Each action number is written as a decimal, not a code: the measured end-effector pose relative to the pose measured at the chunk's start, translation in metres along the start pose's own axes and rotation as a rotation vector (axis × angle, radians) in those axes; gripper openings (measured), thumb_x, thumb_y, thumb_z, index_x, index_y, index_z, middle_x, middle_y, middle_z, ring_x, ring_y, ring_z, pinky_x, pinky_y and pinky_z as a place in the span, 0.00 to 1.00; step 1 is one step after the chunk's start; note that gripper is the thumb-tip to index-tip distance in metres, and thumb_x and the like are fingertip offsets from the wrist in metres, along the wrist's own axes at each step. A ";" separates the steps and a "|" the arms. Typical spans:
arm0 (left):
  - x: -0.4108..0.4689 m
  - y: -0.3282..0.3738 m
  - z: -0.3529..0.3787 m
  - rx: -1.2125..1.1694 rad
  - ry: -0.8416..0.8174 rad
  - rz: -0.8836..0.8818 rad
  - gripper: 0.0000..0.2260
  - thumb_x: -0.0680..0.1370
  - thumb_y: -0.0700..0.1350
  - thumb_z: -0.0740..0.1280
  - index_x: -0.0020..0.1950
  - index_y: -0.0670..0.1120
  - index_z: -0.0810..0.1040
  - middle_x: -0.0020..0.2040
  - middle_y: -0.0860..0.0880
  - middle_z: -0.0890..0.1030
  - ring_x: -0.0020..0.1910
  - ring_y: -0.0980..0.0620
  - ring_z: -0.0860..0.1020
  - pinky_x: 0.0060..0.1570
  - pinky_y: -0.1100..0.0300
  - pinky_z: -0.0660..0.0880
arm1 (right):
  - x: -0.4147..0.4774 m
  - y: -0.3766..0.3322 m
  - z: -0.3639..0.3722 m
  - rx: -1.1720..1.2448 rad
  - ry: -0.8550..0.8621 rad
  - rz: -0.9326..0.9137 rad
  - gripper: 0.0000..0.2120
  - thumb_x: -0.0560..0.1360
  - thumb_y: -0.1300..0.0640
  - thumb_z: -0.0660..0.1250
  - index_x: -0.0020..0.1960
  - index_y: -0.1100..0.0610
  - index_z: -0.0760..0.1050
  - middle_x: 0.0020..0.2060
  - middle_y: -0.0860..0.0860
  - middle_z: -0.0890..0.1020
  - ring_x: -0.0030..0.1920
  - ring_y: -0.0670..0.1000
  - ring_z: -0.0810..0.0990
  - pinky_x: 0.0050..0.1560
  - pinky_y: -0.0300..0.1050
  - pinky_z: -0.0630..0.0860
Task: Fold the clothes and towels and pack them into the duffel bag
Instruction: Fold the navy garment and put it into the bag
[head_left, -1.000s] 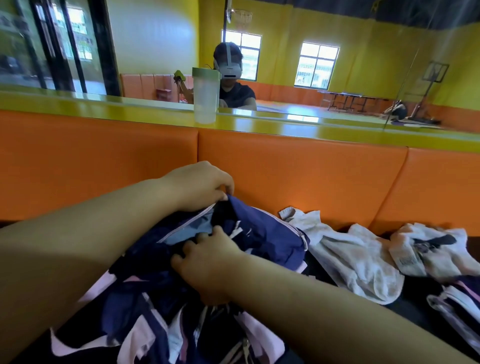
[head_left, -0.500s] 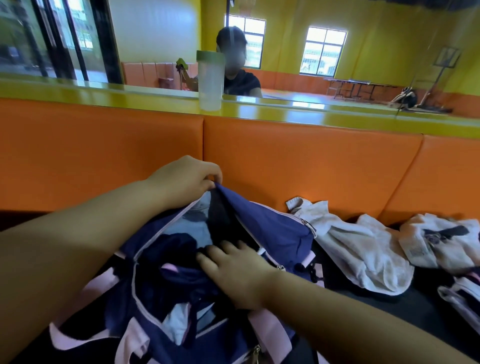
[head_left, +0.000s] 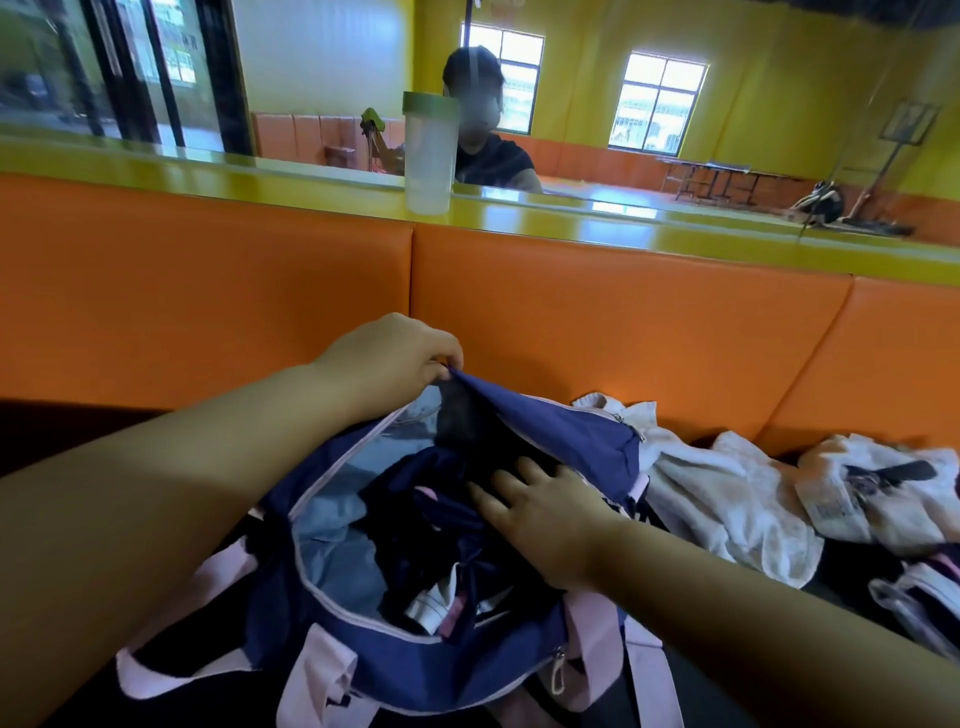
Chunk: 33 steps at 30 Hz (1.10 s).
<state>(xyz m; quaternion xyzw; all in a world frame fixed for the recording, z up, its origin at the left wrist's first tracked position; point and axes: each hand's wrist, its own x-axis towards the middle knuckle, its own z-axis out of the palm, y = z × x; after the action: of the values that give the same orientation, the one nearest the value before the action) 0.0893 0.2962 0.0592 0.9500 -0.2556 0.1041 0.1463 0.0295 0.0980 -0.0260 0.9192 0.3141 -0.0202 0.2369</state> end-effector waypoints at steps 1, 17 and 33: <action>0.000 0.001 0.003 -0.001 -0.001 -0.001 0.07 0.78 0.46 0.62 0.52 0.53 0.79 0.51 0.50 0.81 0.50 0.49 0.76 0.50 0.49 0.75 | -0.002 -0.002 0.006 -0.018 0.047 -0.009 0.37 0.73 0.56 0.65 0.76 0.57 0.50 0.72 0.61 0.60 0.69 0.65 0.62 0.60 0.61 0.68; -0.032 0.016 0.024 -0.004 0.019 0.035 0.08 0.78 0.47 0.63 0.54 0.52 0.79 0.50 0.50 0.79 0.51 0.48 0.76 0.49 0.49 0.74 | -0.054 -0.013 0.022 0.288 0.064 -0.220 0.19 0.72 0.56 0.65 0.62 0.45 0.73 0.59 0.52 0.74 0.54 0.59 0.73 0.47 0.51 0.70; -0.102 0.039 0.105 0.044 -0.160 0.201 0.17 0.77 0.42 0.61 0.66 0.49 0.72 0.59 0.48 0.73 0.55 0.46 0.72 0.50 0.46 0.75 | -0.065 -0.011 0.010 0.737 0.172 0.018 0.15 0.75 0.51 0.66 0.61 0.44 0.77 0.55 0.46 0.77 0.58 0.46 0.73 0.58 0.42 0.71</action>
<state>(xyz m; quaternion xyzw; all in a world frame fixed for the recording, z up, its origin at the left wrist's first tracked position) -0.0043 0.2759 -0.0583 0.9278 -0.3579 0.0479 0.0937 -0.0278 0.0638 -0.0276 0.9437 0.2965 -0.0526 -0.1368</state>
